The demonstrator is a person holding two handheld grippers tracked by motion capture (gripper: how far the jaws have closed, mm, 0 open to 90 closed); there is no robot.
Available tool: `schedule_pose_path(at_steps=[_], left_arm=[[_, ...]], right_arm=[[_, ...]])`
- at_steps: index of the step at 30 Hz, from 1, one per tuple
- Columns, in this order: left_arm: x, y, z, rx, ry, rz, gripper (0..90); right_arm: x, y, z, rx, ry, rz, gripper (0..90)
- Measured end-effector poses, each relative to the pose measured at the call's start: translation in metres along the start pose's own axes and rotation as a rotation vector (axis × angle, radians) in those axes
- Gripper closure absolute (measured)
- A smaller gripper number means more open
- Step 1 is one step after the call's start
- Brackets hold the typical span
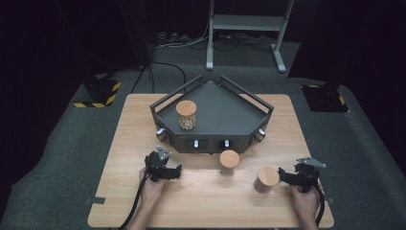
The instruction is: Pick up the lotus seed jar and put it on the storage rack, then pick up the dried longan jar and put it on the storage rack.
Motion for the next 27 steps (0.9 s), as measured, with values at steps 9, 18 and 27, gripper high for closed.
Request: schedule_pose_path(at_steps=[9,18,27], left_arm=[[0.0001,0.0017,0.0005,-0.007,-0.025,0.017,5.1],[0.0002,0.0021,0.0004,-0.005,-0.023,0.023,4.5],[0.0,0.0021,0.0005,-0.005,-0.023,0.023,4.4]], right_arm=[[0.0,0.0,0.0,0.0,0.002,0.001,7.0],[0.0,0.0001,0.0,0.001,0.002,0.0,6.9],[-0.0001,0.0001,-0.0001,0.001,0.001,-0.001,6.9]])
Point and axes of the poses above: each handheld gripper's, and its own axes: y roughly forward along the jaws, z roughly out of its underside, x roughly to its left, the point moved 10 cm from there along y, roughly forward along the jaws, and after that the axes turned 5 degrees about -z, right-handed, at the moved point
